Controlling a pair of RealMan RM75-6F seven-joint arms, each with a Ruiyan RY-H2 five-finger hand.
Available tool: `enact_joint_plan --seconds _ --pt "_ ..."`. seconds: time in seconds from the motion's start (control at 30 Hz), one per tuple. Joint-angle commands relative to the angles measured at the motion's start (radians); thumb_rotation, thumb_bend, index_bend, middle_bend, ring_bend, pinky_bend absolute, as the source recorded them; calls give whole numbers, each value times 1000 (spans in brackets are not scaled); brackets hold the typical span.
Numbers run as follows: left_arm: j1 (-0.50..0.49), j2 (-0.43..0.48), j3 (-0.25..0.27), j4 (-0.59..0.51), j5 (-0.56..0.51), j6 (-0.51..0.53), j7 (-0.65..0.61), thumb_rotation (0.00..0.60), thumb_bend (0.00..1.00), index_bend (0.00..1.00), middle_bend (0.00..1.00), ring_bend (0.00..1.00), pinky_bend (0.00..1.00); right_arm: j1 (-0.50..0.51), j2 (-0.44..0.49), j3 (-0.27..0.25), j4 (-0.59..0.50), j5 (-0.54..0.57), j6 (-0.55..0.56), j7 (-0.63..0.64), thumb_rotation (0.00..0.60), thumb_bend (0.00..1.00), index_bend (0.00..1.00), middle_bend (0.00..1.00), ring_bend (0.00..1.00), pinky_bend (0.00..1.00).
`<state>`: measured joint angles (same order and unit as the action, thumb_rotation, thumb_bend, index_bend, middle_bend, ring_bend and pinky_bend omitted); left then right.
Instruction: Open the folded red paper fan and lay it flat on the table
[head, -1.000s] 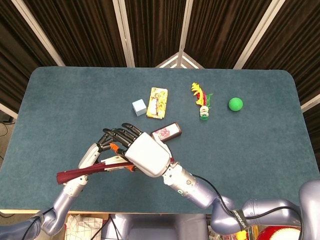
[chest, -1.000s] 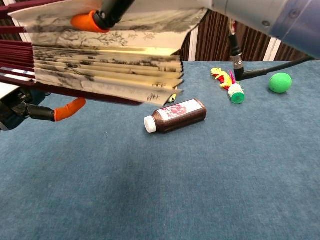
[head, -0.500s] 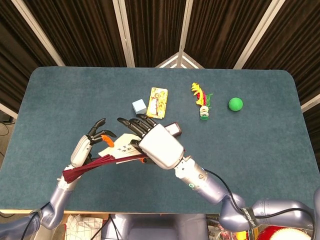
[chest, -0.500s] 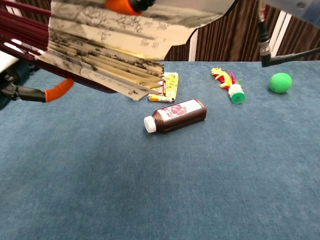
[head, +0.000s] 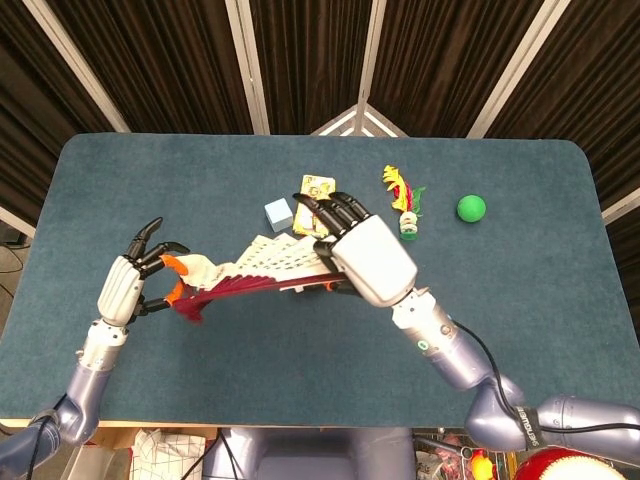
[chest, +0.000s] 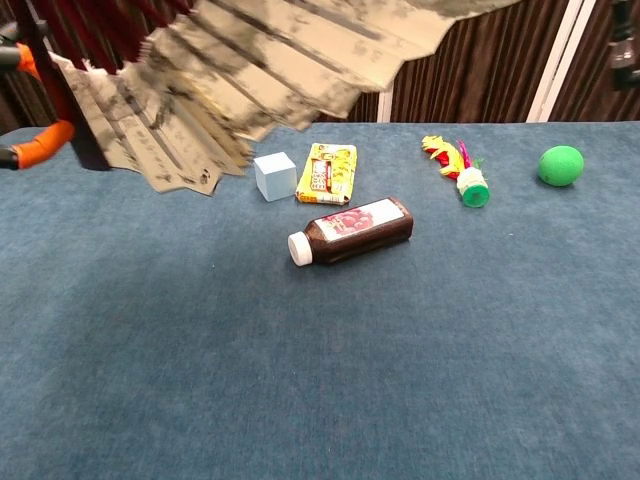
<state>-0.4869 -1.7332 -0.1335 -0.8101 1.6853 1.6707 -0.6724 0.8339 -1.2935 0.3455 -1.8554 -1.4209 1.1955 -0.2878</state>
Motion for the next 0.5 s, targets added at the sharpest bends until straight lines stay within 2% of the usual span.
enact_joint_plan --seconds 0.03,0.23,0.5 --pt "-7 -11 -10 47 0 34 23 600 539 626 334 17 109 -13 4 -14 29 1 3 17 600 367 814 150 234 213" --pt "-20 -47 -17 144 9 99 87 600 538 631 326 17 109 -25 -15 -34 102 -22 23 23 600 367 814 150 235 213" --pt "-38 -73 -9 241 11 131 155 600 518 627 328 17 109 -32 -65 -48 216 -12 30 60 600 367 814 150 235 213"
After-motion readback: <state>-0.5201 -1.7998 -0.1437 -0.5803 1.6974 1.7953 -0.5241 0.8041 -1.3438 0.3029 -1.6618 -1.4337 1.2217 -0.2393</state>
